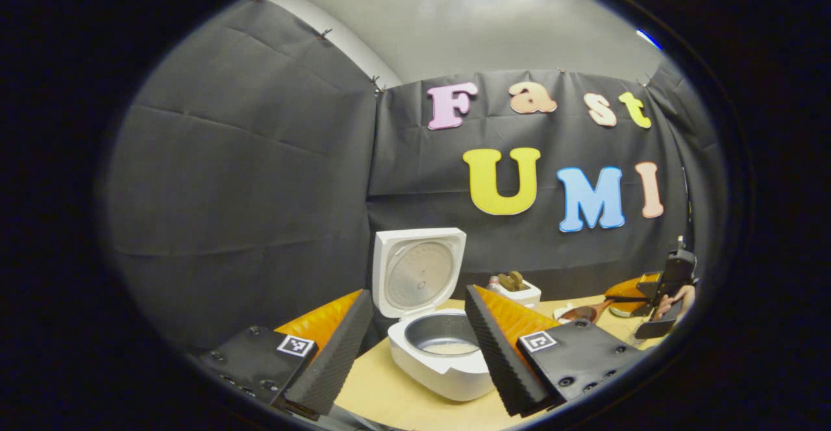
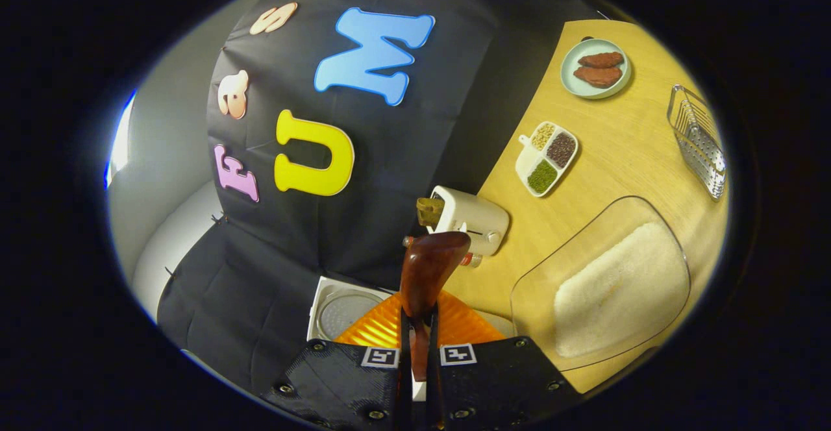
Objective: Close the left gripper, press the button to open the rice cooker; take a wooden spoon from the chopstick holder with the right hand, scoop a spoonful of rice and pour it into the rice cooker, then put the wooden spoon back into the chopstick holder.
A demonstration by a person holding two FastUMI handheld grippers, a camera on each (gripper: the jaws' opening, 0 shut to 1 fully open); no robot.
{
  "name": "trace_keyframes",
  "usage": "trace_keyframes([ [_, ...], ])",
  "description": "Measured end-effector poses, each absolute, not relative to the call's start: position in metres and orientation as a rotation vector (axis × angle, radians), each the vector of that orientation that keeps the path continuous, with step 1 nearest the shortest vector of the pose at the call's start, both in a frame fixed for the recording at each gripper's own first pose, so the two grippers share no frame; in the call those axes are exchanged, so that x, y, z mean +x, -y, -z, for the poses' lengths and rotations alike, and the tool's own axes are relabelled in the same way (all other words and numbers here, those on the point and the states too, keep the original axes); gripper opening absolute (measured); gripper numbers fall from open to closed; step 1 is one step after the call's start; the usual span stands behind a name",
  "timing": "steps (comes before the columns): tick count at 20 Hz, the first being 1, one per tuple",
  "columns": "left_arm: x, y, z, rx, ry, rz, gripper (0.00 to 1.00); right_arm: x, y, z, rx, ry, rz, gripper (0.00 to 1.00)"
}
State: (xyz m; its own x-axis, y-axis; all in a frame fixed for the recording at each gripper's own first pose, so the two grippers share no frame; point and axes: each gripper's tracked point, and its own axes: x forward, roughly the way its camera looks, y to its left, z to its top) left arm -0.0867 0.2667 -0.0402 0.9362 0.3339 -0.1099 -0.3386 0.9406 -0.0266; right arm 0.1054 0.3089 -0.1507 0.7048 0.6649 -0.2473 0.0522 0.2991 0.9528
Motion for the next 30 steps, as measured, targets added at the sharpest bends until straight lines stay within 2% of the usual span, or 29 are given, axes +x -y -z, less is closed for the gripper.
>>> trace_keyframes([
  [9, -0.119, -0.304, 0.049, -0.042, -0.116, -0.436, 0.99, 0.114, -0.405, 0.117, 1.129, -0.710, -0.624, 0.09],
  [20, -0.161, -0.334, 0.057, -0.037, -0.138, -0.550, 0.99, 0.128, -0.507, 0.134, 0.953, -0.709, -0.708, 0.09],
  [30, -0.184, -0.352, 0.068, -0.043, -0.159, -0.612, 0.99, 0.120, -0.569, 0.146, 0.540, -0.612, -0.785, 0.08],
])
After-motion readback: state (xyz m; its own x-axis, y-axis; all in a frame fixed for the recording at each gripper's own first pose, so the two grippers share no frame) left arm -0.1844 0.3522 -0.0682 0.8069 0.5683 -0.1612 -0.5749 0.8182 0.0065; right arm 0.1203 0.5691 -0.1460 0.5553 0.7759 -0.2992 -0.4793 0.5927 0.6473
